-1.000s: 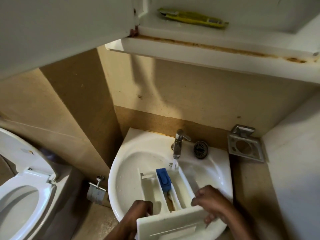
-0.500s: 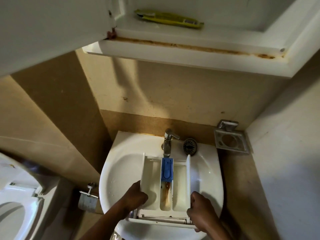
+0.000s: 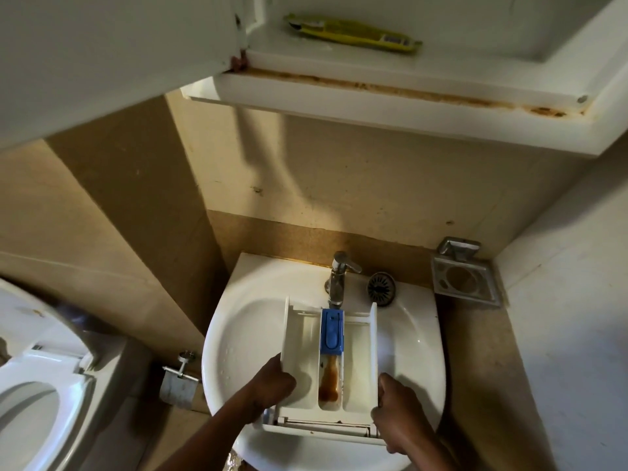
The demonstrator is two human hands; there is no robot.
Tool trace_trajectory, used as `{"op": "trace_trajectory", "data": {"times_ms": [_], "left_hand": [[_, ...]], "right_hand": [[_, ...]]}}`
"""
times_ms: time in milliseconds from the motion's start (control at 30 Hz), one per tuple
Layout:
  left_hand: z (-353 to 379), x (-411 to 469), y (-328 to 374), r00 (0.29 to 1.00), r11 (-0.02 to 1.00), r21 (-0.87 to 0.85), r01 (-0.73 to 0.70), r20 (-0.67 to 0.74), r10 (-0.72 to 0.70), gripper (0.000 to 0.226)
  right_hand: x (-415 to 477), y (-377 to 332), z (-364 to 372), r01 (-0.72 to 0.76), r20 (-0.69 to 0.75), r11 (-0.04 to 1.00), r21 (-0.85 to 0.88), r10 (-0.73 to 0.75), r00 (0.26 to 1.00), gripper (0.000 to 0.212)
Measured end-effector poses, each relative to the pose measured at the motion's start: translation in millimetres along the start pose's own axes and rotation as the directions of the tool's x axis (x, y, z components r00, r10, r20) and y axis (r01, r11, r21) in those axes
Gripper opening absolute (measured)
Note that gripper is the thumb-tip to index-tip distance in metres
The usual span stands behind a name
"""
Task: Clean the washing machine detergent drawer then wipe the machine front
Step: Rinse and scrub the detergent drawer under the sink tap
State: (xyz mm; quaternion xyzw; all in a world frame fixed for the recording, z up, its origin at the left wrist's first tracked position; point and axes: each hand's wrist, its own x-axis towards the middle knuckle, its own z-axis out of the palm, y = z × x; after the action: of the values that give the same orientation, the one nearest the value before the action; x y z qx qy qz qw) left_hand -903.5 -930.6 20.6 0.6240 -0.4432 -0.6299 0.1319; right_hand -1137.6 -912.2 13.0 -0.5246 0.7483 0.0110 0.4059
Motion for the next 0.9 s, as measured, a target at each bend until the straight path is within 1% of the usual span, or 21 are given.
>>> {"op": "trace_trajectory", "data": {"times_ms": [100, 167, 267, 367, 433, 500, 600, 700, 767, 833, 900], "left_hand": [[2, 4, -1, 1.000, 1.000, 0.015, 0.002, 0.009, -0.002, 0.045], [2, 5, -1, 1.000, 1.000, 0.005, 0.014, 0.011, -0.014, 0.045], [2, 6, 2, 0.999, 0.999, -0.029, 0.040, 0.025, -0.039, 0.050], [1, 6, 4, 0.997, 0.997, -0.046, 0.064, 0.038, -0.062, 0.059], [0, 6, 3, 0.997, 0.997, -0.040, 0.061, 0.048, -0.059, 0.056], [1, 9, -1, 0.998, 0.999, -0.025, 0.043, 0.052, -0.042, 0.052], [4, 9, -2, 1.000, 1.000, -0.016, 0.018, -0.010, -0.019, 0.044], [6, 10, -4, 0.997, 1.000, -0.011, -0.008, -0.080, 0.007, 0.043], [5, 12, -7, 0.993, 0.999, -0.025, -0.020, -0.119, 0.017, 0.046], [4, 14, -10, 0.992, 0.999, -0.031, -0.026, -0.126, 0.022, 0.048], [3, 15, -10, 0.992, 0.999, -0.034, -0.039, -0.121, 0.035, 0.047]], "right_hand": [[-1, -2, -1, -0.005, 0.004, 1.000, -0.024, 0.005, 1.000, 0.026], [-2, -1, -1, -0.002, -0.009, 0.999, -0.036, 0.001, 1.000, 0.022], [-4, 2, -6, 0.000, -0.024, 0.997, -0.075, -0.001, 1.000, 0.014], [-5, -2, -11, -0.019, 0.002, 0.999, -0.038, 0.019, 1.000, 0.014], [-5, -6, -14, -0.023, 0.022, 0.999, -0.036, 0.024, 0.999, 0.017], [-5, -6, -14, -0.006, 0.043, 0.997, -0.083, 0.010, 0.999, 0.017], [-5, 0, -9, 0.046, 0.041, 0.986, -0.158, -0.040, 0.998, 0.018], [-5, 1, 1, 0.052, 0.013, 0.990, -0.128, -0.051, 0.999, 0.019], [-5, -2, 8, 0.057, -0.001, 0.994, -0.091, -0.057, 0.998, 0.028], [-2, -4, 12, 0.056, -0.003, 0.995, -0.084, -0.057, 0.998, 0.038], [0, -5, 14, 0.040, 0.001, 0.994, -0.106, -0.041, 0.999, 0.039]]}}
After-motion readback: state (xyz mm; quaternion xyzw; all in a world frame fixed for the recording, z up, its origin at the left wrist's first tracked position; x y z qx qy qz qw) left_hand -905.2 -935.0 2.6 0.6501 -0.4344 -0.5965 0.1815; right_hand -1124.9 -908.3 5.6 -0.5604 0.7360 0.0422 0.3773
